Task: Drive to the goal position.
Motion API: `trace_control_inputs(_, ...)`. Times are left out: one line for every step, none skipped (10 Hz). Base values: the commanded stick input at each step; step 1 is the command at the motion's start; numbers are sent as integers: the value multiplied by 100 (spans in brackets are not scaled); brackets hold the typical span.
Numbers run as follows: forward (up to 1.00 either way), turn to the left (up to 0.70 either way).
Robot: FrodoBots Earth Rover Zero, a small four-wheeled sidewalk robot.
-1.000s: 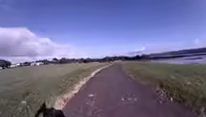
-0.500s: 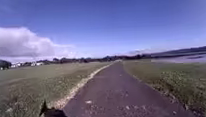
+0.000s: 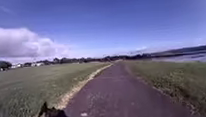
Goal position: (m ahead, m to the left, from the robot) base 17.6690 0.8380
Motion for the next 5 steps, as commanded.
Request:
trace_control_inputs(70,-14)
trace_control_inputs(70,-7)
trace_control_inputs(70,-3)
trace_control_inputs(70,0)
trace_control_inputs(70,0)
